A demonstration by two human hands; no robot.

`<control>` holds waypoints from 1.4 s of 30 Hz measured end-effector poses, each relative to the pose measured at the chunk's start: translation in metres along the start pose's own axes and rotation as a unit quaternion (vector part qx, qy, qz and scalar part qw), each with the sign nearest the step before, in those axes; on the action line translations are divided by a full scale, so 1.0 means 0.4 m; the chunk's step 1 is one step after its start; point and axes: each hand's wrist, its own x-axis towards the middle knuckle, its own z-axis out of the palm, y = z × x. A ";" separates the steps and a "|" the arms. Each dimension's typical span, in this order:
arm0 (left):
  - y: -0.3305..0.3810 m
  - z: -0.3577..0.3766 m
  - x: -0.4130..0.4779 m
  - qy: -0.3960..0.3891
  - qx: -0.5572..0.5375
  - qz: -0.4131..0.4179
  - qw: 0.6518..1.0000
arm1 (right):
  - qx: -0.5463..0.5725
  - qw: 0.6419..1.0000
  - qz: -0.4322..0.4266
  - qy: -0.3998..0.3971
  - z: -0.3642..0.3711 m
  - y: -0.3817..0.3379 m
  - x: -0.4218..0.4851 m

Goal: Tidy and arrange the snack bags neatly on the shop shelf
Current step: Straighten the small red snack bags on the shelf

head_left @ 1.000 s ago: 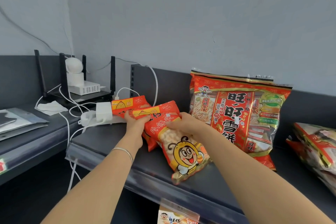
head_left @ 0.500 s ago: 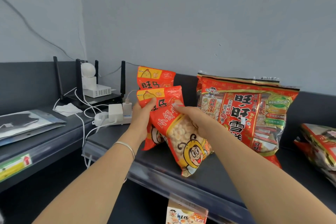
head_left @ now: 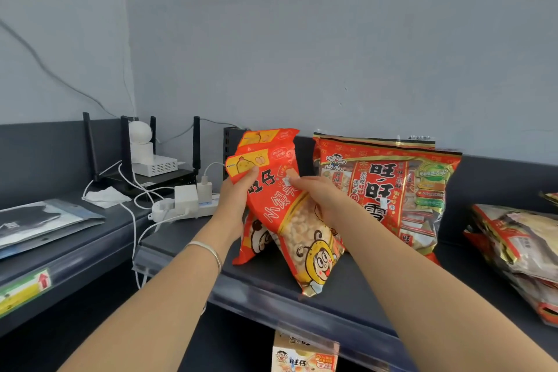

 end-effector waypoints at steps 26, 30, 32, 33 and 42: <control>-0.108 0.519 -0.153 -0.103 -0.105 -0.133 0.980 | -0.051 0.933 -0.103 0.342 -0.480 -0.013 -0.244; -0.220 0.552 -0.161 -0.101 -0.009 -0.069 0.992 | -0.186 0.869 -0.121 0.443 -0.511 0.062 -0.275; -0.239 0.554 -0.156 -0.105 0.018 -0.048 0.993 | -0.270 0.857 -0.129 0.419 -0.507 0.090 -0.283; -0.240 0.554 -0.157 -0.112 0.018 -0.041 0.993 | -0.308 0.850 -0.123 0.410 -0.504 0.097 -0.288; -0.280 0.492 -0.227 -0.209 0.155 -0.007 0.966 | -0.363 0.826 -0.142 0.408 -0.506 0.111 -0.291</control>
